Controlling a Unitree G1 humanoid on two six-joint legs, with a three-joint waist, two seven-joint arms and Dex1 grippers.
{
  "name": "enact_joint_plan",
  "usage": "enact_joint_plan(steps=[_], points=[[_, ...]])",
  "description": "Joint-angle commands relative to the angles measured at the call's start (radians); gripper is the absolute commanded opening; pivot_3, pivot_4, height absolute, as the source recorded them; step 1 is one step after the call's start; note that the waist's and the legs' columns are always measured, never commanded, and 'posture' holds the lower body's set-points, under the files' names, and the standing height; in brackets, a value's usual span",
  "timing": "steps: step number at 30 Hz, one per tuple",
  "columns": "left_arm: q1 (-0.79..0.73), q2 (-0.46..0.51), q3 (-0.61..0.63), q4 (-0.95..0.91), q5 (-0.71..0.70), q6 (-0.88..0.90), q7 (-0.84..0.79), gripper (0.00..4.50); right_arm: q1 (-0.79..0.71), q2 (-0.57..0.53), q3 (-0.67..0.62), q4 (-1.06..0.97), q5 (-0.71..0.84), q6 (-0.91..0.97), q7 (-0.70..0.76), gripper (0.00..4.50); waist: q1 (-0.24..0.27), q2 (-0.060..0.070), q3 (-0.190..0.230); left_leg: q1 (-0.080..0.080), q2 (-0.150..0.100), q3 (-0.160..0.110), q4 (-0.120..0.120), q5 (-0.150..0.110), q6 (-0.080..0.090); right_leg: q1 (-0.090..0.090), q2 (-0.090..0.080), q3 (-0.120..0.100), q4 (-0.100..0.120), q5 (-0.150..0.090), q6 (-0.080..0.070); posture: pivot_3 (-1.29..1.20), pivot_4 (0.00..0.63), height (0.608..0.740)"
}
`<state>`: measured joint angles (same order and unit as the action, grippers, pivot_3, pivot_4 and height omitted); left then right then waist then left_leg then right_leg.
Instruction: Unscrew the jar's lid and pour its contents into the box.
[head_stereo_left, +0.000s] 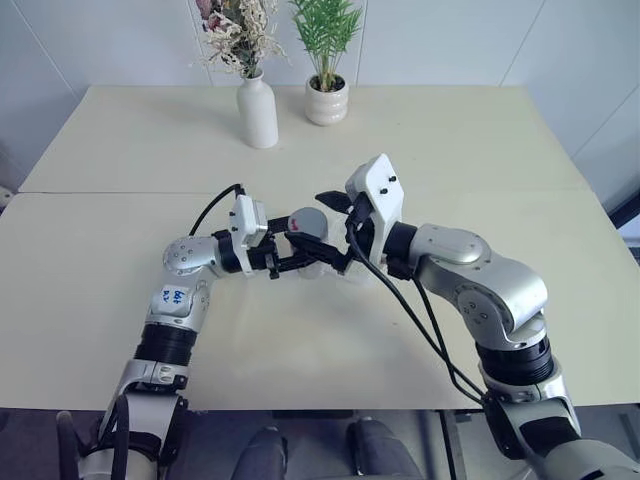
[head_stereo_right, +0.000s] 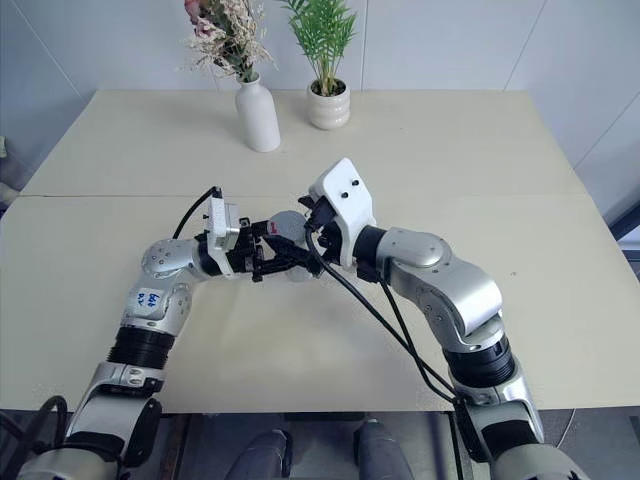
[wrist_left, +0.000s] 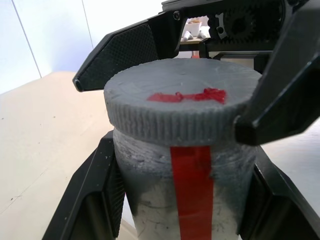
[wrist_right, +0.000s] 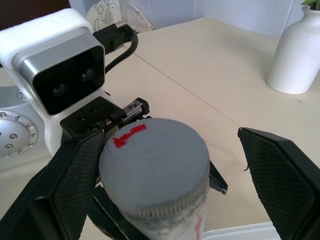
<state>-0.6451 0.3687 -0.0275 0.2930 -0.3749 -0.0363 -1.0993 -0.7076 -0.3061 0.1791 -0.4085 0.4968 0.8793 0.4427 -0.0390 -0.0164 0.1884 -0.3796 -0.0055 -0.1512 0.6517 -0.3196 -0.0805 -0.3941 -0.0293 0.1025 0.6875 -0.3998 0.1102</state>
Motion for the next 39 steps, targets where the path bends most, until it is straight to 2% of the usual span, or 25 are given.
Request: enact_joint_plan(steps=[1,5,8,12,20,24,34,39], points=[[-0.023,0.001,0.013,0.001,0.004,-0.019,0.005,2.35,0.01,0.019,-0.004,-0.023,-0.017,-0.037,-0.013,4.5,-0.001,0.0,0.0,0.0,0.0,0.0,0.0,0.0,0.0,0.0,0.0,0.0,0.0,0.0,0.0,0.0,0.15,0.74],[-0.04,-0.008,0.018,0.013,0.005,-0.014,0.017,2.35,0.025,0.028,0.007,-0.022,-0.036,-0.054,-0.009,4.5,-0.003,0.0,0.0,0.0,0.0,0.0,0.0,0.0,0.0,0.0,0.0,0.0,0.0,0.0,0.0,0.0,0.15,0.74],[-0.047,-0.012,0.017,0.017,0.005,-0.013,0.019,2.35,0.03,0.034,0.011,-0.021,-0.044,-0.063,-0.005,3.89,-0.009,0.0,0.0,0.0,0.0,0.0,0.0,0.0,0.0,0.0,0.0,0.0,0.001,0.0,0.0,0.0,0.15,0.74],[-0.044,-0.013,0.017,0.015,0.007,-0.011,0.02,2.35,0.034,0.043,0.014,-0.024,-0.05,-0.072,0.001,2.61,-0.017,0.0,0.0,0.0,0.0,0.0,0.0,0.001,0.0,0.0,0.0,0.0,0.001,0.0,0.0,0.0,0.15,0.74],[-0.02,-0.002,0.02,-0.005,0.002,-0.001,0.015,2.35,0.038,0.055,0.014,-0.024,-0.062,-0.109,0.021,2.61,-0.018,0.0,0.0,0.0,0.0,0.0,0.0,0.001,-0.001,0.0,0.0,0.0,0.001,0.0,0.0,0.0,0.15,0.74],[-0.003,0.02,0.019,-0.031,-0.026,0.036,-0.029,2.35,0.027,0.049,0.006,-0.015,-0.03,-0.151,0.102,2.61,-0.019,0.0,0.0,0.0,0.0,0.0,0.0,0.001,-0.001,0.0,0.0,0.0,0.001,0.0,0.0,0.0,0.15,0.74],[0.008,0.046,-0.006,-0.078,-0.063,0.087,-0.136,2.35,-0.097,-0.045,-0.024,0.098,0.126,-0.242,0.558,2.61,-0.019,0.0,0.0,0.0,0.0,-0.001,0.001,0.001,-0.001,0.0,0.0,-0.001,0.001,0.0,0.0,0.0,0.15,0.74],[0.006,0.032,-0.021,-0.083,-0.061,0.094,-0.149,2.35,-0.169,-0.046,-0.025,0.166,0.152,-0.231,0.693,2.61,-0.018,0.0,0.0,0.0,0.0,-0.001,0.001,0.001,-0.001,0.0,0.0,-0.001,0.001,0.0,0.0,0.0,0.15,0.74]])
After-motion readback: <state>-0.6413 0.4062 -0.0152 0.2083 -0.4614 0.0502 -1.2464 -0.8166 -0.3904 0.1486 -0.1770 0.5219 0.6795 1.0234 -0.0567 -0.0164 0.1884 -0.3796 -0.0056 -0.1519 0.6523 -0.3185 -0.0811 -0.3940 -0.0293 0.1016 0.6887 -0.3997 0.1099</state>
